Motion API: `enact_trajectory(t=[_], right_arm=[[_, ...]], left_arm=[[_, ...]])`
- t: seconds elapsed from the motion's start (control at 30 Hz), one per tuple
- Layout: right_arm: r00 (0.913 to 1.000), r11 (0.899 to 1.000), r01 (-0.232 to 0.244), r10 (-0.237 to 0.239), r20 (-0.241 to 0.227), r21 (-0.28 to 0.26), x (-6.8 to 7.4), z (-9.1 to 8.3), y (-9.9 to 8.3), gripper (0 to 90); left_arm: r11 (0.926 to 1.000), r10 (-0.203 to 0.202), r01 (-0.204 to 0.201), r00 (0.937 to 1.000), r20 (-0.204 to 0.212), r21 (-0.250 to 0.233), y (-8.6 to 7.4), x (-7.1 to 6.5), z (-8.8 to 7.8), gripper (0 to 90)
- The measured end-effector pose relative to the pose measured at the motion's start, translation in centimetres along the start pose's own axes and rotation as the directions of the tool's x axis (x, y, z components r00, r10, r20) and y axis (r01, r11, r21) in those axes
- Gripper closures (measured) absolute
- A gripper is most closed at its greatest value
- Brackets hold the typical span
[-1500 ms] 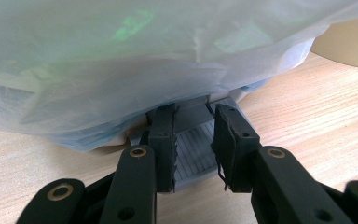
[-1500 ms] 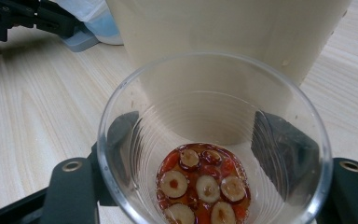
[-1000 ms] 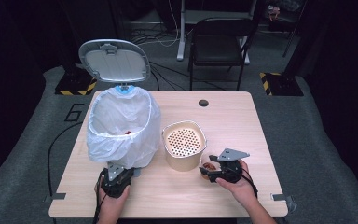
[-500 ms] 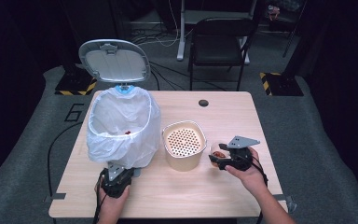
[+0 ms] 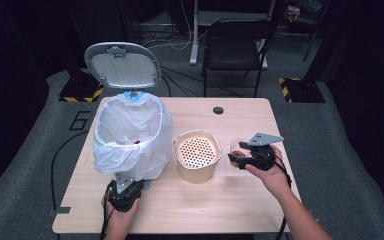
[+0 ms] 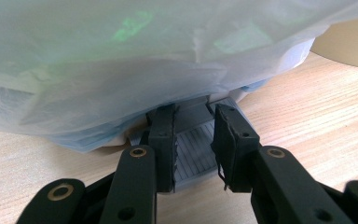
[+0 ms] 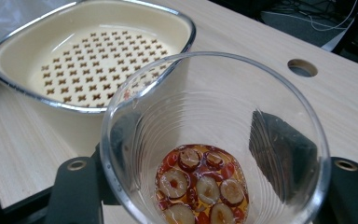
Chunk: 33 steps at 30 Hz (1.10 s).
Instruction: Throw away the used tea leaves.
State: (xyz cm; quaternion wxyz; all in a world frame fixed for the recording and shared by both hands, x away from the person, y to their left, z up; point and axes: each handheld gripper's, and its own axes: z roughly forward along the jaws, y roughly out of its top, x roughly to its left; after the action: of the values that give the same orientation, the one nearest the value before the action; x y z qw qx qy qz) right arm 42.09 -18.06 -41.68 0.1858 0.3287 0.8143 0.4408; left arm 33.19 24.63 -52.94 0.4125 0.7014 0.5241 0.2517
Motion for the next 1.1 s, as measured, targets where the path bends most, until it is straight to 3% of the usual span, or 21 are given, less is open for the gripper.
enact_trajectory(t=[0.27,0.5,1.1], right_arm=[[0.9999,1.0,0.008,-0.008,0.008,-0.015,-1.6,-0.2,2.2,34.9],[0.9998,0.998,-0.01,0.009,-0.016,-0.062,-3.0,0.2,4.4,34.9],[0.9991,0.997,0.034,-0.036,-0.02,-0.066,-3.6,3.0,8.2,34.9]], left_arm=[[1.0,0.002,-0.002,1.0,0.001,0.001,0.0,0.0,0.0,69.3],[0.9999,-0.007,0.007,0.9999,-0.01,0.009,0.0,0.0,0.0,69.5],[0.9999,-0.007,0.007,0.9999,-0.009,0.011,0.0,0.0,0.0,69.5]])
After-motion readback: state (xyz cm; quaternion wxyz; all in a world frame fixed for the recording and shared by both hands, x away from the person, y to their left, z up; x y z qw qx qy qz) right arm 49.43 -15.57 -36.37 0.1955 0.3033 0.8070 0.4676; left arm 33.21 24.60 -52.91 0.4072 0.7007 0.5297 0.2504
